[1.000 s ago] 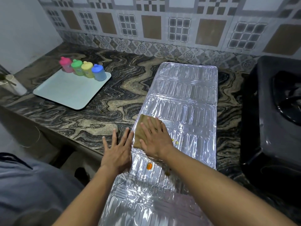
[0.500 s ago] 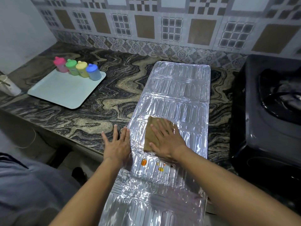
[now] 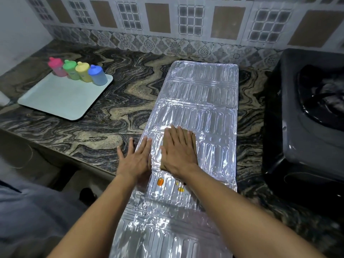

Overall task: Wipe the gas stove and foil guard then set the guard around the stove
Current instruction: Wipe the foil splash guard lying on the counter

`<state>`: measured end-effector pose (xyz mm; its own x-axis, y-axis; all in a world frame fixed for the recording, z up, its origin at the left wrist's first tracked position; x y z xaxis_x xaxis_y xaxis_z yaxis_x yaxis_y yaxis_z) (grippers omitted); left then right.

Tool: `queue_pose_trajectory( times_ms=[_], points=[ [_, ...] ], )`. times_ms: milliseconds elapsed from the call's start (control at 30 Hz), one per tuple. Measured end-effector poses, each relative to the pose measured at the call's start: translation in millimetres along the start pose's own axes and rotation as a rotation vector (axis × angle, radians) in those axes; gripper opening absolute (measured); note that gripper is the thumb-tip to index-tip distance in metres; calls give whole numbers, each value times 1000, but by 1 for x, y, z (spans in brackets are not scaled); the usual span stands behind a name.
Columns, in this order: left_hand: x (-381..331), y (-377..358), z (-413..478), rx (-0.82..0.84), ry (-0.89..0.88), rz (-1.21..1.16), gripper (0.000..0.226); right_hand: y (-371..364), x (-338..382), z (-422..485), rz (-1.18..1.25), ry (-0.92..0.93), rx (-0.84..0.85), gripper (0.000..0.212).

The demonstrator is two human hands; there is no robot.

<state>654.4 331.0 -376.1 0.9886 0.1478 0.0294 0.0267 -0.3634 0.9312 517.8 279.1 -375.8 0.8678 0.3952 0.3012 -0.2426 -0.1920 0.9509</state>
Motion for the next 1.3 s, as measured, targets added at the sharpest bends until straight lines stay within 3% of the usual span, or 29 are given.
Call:
queue_pose_trajectory(
  times_ms=[667,900,1067,1200,1300],
  points=[
    [-1,-3,-1,40,55,-75,59,28,-106,-65,-79,-139,-1,63],
    [-3,-1,-2,62,57,-81,62,32,-121,-77,-37,-153,-93,72],
    [-5,-1,-3,56,54,-84,67,46,-135,-87,123,-181,-269,38],
    [-6,0,-4,52,51,-79,68,63,-141,-106,683,-402,-488,28],
    [-8,3,-6,32,42,-63,74,80,-151,-112,1010,-678,-662,27]
  ],
)
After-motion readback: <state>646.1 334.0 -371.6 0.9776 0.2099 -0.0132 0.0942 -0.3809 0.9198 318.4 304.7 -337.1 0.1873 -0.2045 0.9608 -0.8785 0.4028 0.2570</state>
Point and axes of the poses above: each hand's wrist, its own z-axis towards the middle knuckle, its own y-axis out of the back of the hand, x = y × z, the point moved 6 cm from there along z, towards the middle knuckle
